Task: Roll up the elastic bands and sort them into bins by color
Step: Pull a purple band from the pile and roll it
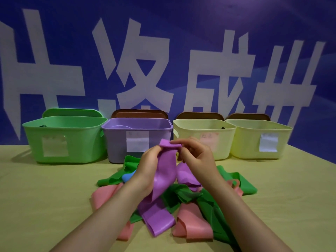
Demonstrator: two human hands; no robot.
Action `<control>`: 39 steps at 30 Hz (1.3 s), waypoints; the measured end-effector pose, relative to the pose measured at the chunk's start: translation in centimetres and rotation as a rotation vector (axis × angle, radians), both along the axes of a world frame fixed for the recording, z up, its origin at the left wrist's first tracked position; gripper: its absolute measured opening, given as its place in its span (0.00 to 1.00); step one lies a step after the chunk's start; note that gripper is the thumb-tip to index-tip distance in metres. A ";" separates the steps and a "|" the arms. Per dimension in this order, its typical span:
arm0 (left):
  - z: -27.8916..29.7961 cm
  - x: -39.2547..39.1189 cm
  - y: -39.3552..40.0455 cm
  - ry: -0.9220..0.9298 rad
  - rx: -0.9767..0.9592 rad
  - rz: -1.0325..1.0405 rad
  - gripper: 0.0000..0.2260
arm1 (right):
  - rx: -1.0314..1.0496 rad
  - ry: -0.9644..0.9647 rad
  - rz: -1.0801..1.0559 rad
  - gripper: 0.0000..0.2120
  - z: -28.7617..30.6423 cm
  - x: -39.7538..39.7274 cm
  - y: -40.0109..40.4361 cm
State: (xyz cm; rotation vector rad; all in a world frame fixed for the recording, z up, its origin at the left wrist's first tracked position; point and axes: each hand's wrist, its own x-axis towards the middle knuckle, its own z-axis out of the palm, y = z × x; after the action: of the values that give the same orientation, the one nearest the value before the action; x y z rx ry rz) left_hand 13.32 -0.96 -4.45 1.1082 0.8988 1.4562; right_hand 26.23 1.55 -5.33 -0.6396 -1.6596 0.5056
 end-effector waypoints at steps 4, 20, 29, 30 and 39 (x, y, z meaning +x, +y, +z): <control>-0.3 -0.4 0.3 -0.082 -0.081 -0.037 0.18 | 0.214 -0.219 -0.156 0.14 -0.5 0.7 1.1; -0.8 -0.6 0.6 0.287 0.231 0.197 0.08 | -0.336 0.087 0.140 0.06 0.3 0.1 0.4; -0.9 -0.6 0.7 0.323 0.215 0.195 0.11 | -0.294 0.042 0.072 0.06 0.0 0.1 0.6; -0.9 -0.6 0.7 0.316 0.228 0.206 0.11 | -0.289 0.042 0.073 0.07 0.0 0.1 0.6; -0.9 -1.1 1.1 0.507 0.443 0.344 0.11 | -0.350 0.093 0.206 0.06 0.0 -0.3 0.2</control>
State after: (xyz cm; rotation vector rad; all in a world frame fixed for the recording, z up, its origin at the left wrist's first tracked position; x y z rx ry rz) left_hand 12.19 0.16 -5.30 1.7718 1.1927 1.7408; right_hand 25.95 1.72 -5.28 -0.6892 -1.5690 0.9749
